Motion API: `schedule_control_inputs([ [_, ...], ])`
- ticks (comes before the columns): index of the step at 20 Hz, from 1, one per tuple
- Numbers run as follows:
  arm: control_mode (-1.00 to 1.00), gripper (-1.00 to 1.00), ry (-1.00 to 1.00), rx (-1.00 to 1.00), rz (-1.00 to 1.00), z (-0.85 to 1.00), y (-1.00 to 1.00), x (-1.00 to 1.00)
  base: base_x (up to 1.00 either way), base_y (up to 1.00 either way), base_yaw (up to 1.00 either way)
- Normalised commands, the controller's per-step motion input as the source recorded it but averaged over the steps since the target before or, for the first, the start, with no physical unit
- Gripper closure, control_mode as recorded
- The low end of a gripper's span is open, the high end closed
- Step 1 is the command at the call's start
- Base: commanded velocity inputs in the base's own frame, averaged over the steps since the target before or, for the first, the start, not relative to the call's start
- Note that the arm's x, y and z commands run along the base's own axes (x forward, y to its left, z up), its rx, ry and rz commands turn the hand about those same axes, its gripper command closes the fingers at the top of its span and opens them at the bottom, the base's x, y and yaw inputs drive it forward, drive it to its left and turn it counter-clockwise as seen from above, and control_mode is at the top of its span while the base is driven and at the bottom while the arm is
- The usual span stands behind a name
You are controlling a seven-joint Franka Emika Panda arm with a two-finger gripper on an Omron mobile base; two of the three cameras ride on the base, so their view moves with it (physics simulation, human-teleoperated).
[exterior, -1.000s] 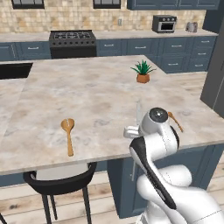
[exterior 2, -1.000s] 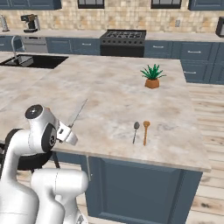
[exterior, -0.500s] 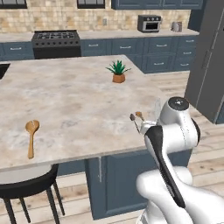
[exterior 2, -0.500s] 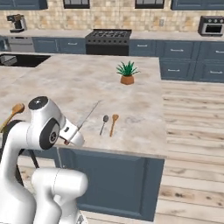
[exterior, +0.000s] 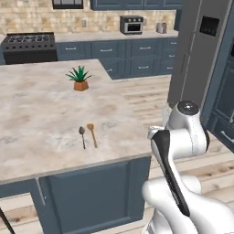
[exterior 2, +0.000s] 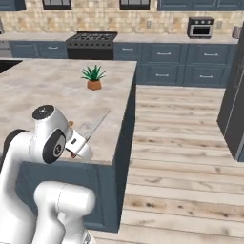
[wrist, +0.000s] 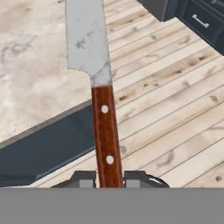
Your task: Pick up the metallic utensils from the counter and place them in the open drawer. Make sure not to pick up any wooden utensils.
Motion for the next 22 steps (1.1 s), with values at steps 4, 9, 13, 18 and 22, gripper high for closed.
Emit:
schedule_control_inputs([
  [4,1.00,1.00,0.00,0.00,0.00,0.00,0.00,0.00,0.29,-1.00,-0.13],
  [9,1.00,1.00,0.00,0.00,0.00,0.00,0.00,0.00,0.43,-1.00,-0.13],
  [13,1.00,1.00,0.00,0.00,0.00,0.00,0.00,0.00,0.92,-0.78,-0.03],
  [18,1.00,1.00,0.00,0.00,0.00,0.00,0.00,0.00,1.00,-0.01,0.17],
  [22,1.00,1.00,0.00,0.00,0.00,0.00,0.00,0.00,1.00,-0.01,0.21],
])
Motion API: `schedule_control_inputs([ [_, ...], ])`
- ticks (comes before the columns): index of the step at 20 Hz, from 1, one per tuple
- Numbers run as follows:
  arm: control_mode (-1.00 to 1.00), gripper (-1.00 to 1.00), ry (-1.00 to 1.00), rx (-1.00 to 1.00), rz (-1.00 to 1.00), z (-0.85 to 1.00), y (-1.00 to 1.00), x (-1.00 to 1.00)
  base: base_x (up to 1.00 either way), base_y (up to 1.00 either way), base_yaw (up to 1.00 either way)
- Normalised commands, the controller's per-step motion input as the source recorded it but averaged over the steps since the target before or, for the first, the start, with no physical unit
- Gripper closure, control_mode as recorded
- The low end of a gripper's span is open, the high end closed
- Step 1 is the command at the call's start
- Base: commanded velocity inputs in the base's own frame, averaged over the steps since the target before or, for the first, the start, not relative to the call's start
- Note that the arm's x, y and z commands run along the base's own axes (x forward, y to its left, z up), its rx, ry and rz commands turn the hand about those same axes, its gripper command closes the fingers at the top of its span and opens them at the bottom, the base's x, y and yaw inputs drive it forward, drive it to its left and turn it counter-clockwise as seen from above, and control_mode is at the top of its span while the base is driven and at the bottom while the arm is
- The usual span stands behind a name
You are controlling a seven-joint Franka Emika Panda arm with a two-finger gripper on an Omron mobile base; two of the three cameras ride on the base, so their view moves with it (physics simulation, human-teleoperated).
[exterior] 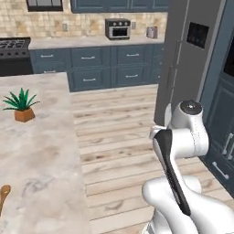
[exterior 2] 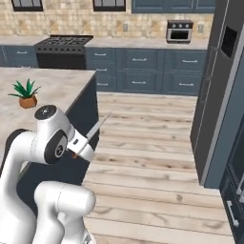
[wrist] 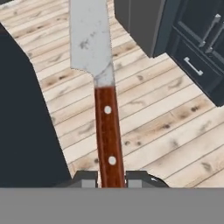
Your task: Pick up the metallic utensils from the counter and place them in the open drawer. Make sure not to pick up any wooden utensils.
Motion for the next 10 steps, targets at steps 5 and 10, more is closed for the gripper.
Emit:
schedule_control_inputs([
  [5,1.00,1.00,0.00,0.00,0.00,0.00,0.00,0.00,1.00,-0.62,0.03],
  [10,1.00,1.00,0.00,0.00,0.00,0.00,0.00,0.00,1.00,-0.82,0.00],
])
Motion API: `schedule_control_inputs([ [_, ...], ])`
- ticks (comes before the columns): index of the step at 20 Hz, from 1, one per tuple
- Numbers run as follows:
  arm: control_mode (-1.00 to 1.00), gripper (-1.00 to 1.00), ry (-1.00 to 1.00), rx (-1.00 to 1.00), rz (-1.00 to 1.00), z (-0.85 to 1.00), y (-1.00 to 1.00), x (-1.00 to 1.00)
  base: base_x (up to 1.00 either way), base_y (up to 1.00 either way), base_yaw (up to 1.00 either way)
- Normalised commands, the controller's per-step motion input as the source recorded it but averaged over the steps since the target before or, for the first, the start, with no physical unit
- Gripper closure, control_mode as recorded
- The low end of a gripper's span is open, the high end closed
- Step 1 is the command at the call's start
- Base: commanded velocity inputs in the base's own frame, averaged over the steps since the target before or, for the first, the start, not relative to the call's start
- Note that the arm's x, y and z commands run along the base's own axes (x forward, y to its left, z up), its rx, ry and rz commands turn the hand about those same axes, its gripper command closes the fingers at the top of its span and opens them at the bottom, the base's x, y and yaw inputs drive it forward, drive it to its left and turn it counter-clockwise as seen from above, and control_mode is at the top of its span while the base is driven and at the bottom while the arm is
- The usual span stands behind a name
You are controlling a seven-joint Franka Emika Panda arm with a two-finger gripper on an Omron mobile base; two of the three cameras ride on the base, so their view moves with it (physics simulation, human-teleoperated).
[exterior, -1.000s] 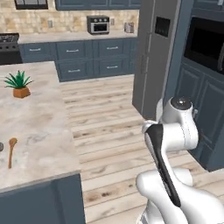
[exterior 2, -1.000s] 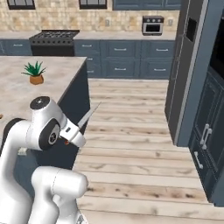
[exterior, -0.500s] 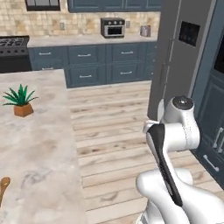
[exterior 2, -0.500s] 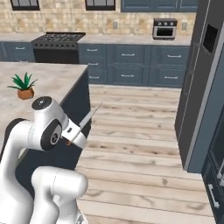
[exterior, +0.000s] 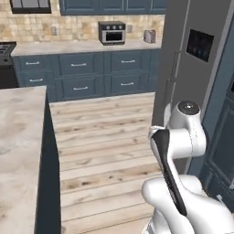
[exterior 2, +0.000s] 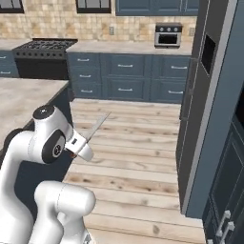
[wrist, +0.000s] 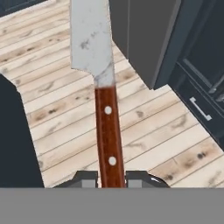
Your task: Pick up the metallic utensils from the counter and place them in the open drawer. Make sure not to pick up any wooden utensils.
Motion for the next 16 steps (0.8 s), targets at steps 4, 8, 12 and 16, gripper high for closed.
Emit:
schedule_control_inputs([
  [4,1.00,1.00,0.00,0.00,0.00,0.00,0.00,0.00,1.00,-0.21,0.01],
  [8,1.00,1.00,0.00,0.00,0.00,0.00,0.00,0.00,1.00,0.15,0.06],
  [12,1.00,1.00,0.00,0.00,0.00,0.00,0.00,0.00,1.00,0.29,0.07],
  [16,1.00,1.00,0.00,0.00,0.00,0.00,0.00,0.00,1.00,0.07,0.08],
])
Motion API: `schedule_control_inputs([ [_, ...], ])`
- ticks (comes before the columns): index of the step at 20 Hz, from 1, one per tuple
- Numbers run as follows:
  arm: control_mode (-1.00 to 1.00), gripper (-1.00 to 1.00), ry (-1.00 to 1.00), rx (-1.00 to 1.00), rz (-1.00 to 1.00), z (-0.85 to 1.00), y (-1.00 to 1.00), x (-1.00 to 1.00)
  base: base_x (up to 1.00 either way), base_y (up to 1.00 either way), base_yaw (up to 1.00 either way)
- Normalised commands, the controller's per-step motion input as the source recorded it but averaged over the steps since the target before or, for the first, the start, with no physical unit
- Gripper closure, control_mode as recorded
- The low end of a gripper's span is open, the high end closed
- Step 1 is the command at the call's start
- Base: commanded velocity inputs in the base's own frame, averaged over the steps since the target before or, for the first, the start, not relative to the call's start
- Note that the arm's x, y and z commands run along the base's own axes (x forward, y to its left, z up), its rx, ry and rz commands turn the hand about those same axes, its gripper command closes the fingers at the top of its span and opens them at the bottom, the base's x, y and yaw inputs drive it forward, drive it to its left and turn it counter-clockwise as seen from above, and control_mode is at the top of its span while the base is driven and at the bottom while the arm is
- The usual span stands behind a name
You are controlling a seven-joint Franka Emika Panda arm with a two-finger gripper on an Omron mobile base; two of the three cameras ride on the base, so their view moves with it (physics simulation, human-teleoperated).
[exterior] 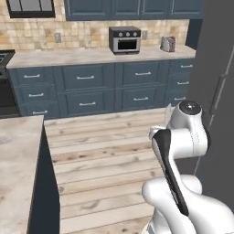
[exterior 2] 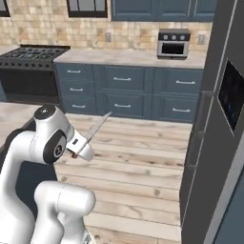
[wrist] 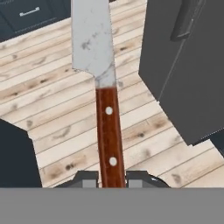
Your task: Pick up the metallic utensils from the counter and place them in the open drawer. Make sure not to pick up any wooden utensils.
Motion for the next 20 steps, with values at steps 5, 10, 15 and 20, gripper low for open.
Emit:
schedule_control_inputs([
  [5,1.00,1.00,0.00,0.00,0.00,0.00,0.00,0.00,1.00,0.00,0.11],
  [10,1.00,1.00,0.00,0.00,0.00,0.00,0.00,0.00,1.00,-0.06,0.06],
  [15,1.00,1.00,0.00,0.00,0.00,0.00,0.00,0.00,1.00,-0.05,0.03],
  [20,1.00,1.00,0.00,0.00,0.00,0.00,0.00,0.00,1.00,-0.02,0.06],
])
